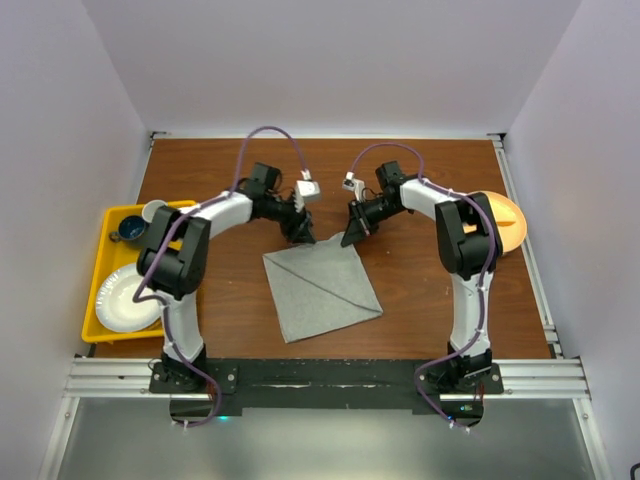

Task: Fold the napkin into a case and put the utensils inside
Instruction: Pick up the upper triangle-folded napkin from the center of the board.

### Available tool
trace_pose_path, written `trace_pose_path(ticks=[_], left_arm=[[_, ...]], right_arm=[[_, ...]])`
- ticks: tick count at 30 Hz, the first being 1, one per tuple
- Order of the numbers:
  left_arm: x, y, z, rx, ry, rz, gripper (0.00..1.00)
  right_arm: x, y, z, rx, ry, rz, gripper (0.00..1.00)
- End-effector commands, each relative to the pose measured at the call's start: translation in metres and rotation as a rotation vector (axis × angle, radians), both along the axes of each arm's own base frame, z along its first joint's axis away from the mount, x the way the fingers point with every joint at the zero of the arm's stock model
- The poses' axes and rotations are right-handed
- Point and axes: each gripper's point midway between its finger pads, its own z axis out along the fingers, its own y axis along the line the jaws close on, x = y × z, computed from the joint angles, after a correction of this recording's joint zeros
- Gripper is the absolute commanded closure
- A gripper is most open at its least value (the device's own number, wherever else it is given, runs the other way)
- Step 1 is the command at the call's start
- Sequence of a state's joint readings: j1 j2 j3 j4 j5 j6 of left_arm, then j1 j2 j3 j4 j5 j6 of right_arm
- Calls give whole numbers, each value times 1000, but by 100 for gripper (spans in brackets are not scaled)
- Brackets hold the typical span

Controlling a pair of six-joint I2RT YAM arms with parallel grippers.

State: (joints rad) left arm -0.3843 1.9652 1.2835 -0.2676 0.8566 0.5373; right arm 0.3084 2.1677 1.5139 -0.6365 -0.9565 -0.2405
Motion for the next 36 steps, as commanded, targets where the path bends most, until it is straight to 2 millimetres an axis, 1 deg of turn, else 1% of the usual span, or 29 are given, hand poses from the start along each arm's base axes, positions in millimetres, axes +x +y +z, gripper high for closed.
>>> trace_pose_path(ticks=[1,2,3,4,5,6,7,10,12,15,16,17,18,19,20,21,22,26,27,29,30,34,36], left_arm=[[-5,48,36,-68,18,-20,32],[-4,53,39,-61,14,-34,32],[-6,57,32,-61,42,-47,31],[-17,61,28,-52,79,-75,21],[-17,62,28,-54,89,-88,20],[-21,62,21,-63,123,-101,18],[-24,63,19,-63,135,-116,13],[-22,63,10,-75,148,-109,9],[-18,64,8,-74,137,-94,9],[-9,66,1,-50,76,-88,9],[-7,67,0,-40,69,-91,9],[-7,68,-4,-27,67,-99,10],[-8,70,-10,-15,50,-129,11],[-14,72,-11,-6,79,-142,14],[-17,72,-16,-8,102,-155,15],[-19,72,-17,-11,92,-179,17],[-26,73,-18,-11,127,-188,20],[-35,75,-26,-8,174,-210,31],[-36,75,-27,-7,169,-221,36],[-42,77,-28,-5,204,-234,42],[-47,78,-27,-4,215,-252,49],[-60,83,-32,11,257,-282,57],[-62,86,-33,21,258,-286,61]], right_arm=[[-4,10,43,36,-217,88,100],[-4,10,44,29,-239,93,100],[-6,12,51,37,-275,103,100],[-6,13,53,38,-296,113,100],[-5,13,56,38,-319,115,100],[-6,15,63,43,-347,124,100],[-5,15,66,45,-373,134,100],[-7,16,74,43,-426,160,100],[-12,17,78,41,-457,194,100],[-19,19,85,46,-492,228,100],[-21,20,90,51,-510,237,100],[-22,20,91,51,-517,241,100],[-24,21,92,51,-523,249,100],[-25,21,93,52,-526,249,100],[-25,21,95,53,-532,250,100],[-26,21,96,55,-534,252,100],[-26,20,97,56,-535,249,100],[-29,21,105,67,-547,250,100],[-28,21,106,67,-553,249,100],[-29,21,109,71,-559,250,100],[-29,21,110,70,-560,250,100],[-31,20,115,70,-573,255,100],[-32,20,117,70,-578,260,100]])
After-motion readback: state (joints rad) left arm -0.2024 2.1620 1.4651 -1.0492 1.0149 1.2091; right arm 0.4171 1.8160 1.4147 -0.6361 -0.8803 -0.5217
